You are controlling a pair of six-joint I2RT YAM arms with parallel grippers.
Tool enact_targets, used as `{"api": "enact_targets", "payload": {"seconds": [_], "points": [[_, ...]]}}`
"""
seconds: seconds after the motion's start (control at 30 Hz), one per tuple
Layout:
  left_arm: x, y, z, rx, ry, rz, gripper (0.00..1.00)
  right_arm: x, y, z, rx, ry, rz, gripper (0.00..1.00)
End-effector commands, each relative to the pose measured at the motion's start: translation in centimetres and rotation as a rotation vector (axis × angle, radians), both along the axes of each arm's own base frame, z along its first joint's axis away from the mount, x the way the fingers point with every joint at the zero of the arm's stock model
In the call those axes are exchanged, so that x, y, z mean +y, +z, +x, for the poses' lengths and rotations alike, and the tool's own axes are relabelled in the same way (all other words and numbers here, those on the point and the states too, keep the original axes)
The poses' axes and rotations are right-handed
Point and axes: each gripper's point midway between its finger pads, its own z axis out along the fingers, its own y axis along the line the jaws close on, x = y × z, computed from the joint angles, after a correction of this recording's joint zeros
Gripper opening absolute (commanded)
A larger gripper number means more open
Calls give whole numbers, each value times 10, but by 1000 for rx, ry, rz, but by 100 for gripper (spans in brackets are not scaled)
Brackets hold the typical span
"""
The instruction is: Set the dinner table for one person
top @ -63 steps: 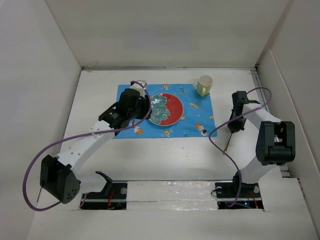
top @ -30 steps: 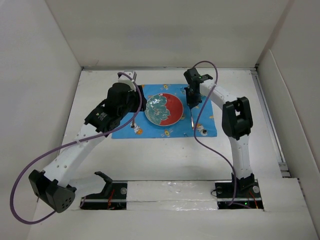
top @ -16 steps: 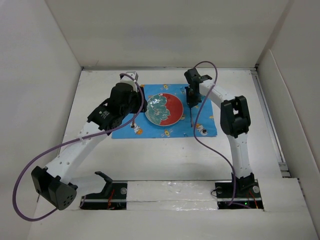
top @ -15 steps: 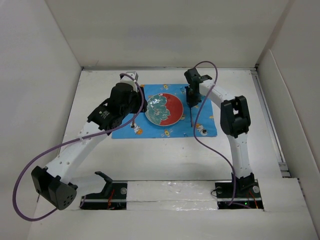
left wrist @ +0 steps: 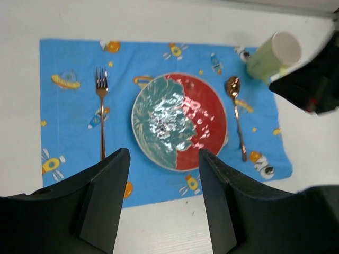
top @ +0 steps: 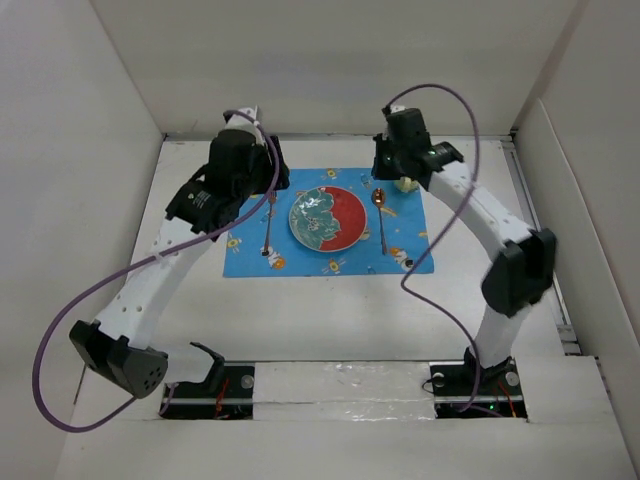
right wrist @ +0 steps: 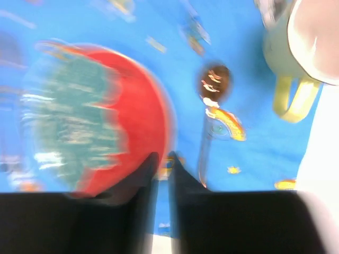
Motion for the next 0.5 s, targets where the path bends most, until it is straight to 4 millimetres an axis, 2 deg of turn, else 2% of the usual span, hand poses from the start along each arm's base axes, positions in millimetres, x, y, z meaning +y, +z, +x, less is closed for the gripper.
{"api": "enact_targets", "payload": {"seconds": [0.0, 0.03, 0.07, 0.1, 0.17, 0.2, 0.23, 0.3, 0.33, 0.4, 0.43, 0.47], "points": [[-1, 78, 9, -151, 25, -86, 52, 23, 165, -42, -439, 142, 185, 0], [-1, 81, 11, -148, 35, -89, 52, 12, 186, -54, -512, 132, 191, 0], [0, 91, 12, -163, 48, -104, 53, -3, 250, -89, -688, 133, 269, 0], [4, 110, 10, -202, 65, -125, 53, -14, 246, -102, -715, 114, 274, 0], [18, 128, 6, -246, 122, -137, 53, -55, 279, -124, -849, -15, 306, 0], [28, 144, -3, -289, 152, -157, 53, -90, 304, -151, -935, -105, 329, 0], [39, 154, -6, -328, 201, -166, 56, -113, 297, -155, -934, -215, 324, 8], [57, 163, -22, -384, 246, -189, 61, -147, 304, -178, -980, -315, 330, 21], [63, 171, -26, -424, 266, -210, 65, -163, 293, -177, -971, -370, 297, 39], [68, 163, -37, -442, 257, -213, 65, -171, 273, -172, -910, -379, 256, 55], [67, 160, -39, -444, 249, -225, 65, -167, 264, -164, -863, -359, 252, 63], [66, 152, -38, -428, 248, -222, 67, -165, 251, -160, -815, -356, 237, 66]]}}
